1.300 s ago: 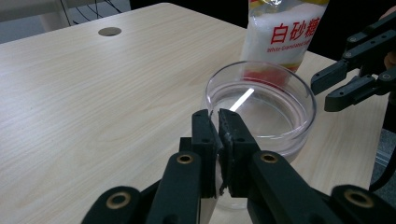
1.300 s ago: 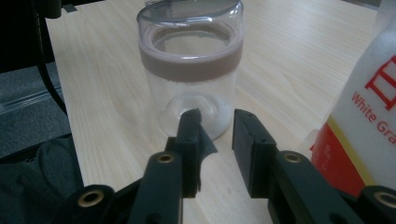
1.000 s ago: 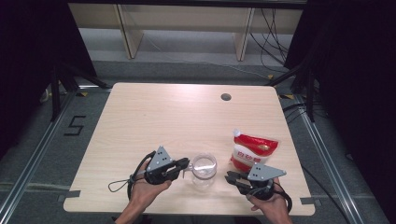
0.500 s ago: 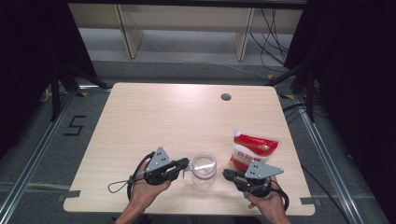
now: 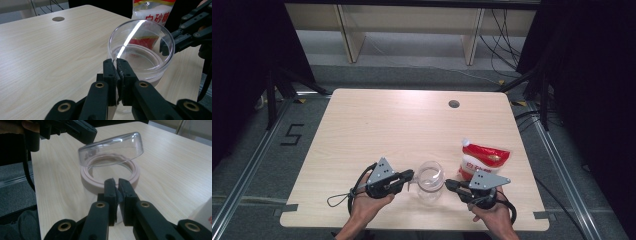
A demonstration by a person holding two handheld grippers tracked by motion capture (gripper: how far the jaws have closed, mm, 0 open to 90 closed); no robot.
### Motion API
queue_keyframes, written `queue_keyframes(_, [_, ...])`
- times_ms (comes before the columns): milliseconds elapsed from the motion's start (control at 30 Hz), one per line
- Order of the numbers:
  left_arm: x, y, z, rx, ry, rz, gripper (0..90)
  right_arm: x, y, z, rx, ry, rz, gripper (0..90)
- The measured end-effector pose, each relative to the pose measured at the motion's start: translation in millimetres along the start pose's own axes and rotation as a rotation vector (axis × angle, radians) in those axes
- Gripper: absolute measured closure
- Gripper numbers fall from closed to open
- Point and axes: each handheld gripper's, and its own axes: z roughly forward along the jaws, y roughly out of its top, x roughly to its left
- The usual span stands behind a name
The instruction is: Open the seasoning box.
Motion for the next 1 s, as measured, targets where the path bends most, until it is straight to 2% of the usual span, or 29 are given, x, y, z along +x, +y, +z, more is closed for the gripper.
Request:
queue_keyframes(33, [0.2, -0.3, 0.1, -0.003, -0.002, -0.003, 85.4, 2.1, 0.6, 0.7, -0.006, -0.010, 0.019, 85.8])
queue_keyframes(67, [0.5, -0.3, 0.0, -0.002, -0.004, 0.000, 85.4, 0.9, 2.5, 1.8, -0.007, -0.002, -0.005, 85.8])
queue_keyframes(167, [1.1, -0.5, 0.3, 0.000, -0.007, 0.002, 85.5, 1.5, 4.1, 2.8, -0.009, 0.011, -0.003, 85.8])
queue_keyframes(200, [1.4, -0.7, -0.1, 0.004, -0.006, 0.000, 85.4, 1.8, 4.7, 2.5, -0.007, -0.003, -0.005, 85.9])
queue_keyframes(400, [2.4, -1.9, 0.6, 0.003, -0.009, -0.002, 84.6, 3.0, 8.2, 4.4, -0.033, -0.012, -0.004, 85.9])
queue_keyframes(433, [2.1, -2.2, 0.5, 0.003, -0.006, -0.005, 84.6, 2.5, 10.0, 3.4, -0.021, 0.003, -0.012, 85.8])
queue_keyframes(533, [2.7, -2.0, 0.8, 0.004, -0.006, -0.002, 84.6, 3.9, 11.0, 3.0, -0.022, 0.001, -0.002, 85.8])
queue_keyframes(633, [2.5, -2.1, 0.8, 0.004, -0.004, -0.003, 84.6, 5.2, 12.9, 4.1, -0.037, 0.013, -0.008, 85.9])
queue_keyframes(667, [2.6, -1.9, 0.7, 0.006, -0.005, -0.001, 84.6, 5.9, 13.3, 3.9, -0.037, -0.003, -0.009, 85.8])
queue_keyframes(767, [2.4, -2.3, 0.7, 0.005, -0.004, -0.005, 84.4, 5.3, 14.3, 3.9, -0.023, 0.010, -0.017, 85.8])
queue_keyframes(1000, [2.6, -1.9, 0.7, 0.006, -0.003, -0.001, 84.0, 10.5, 20.7, 5.5, -0.036, 0.017, -0.027, 85.8])
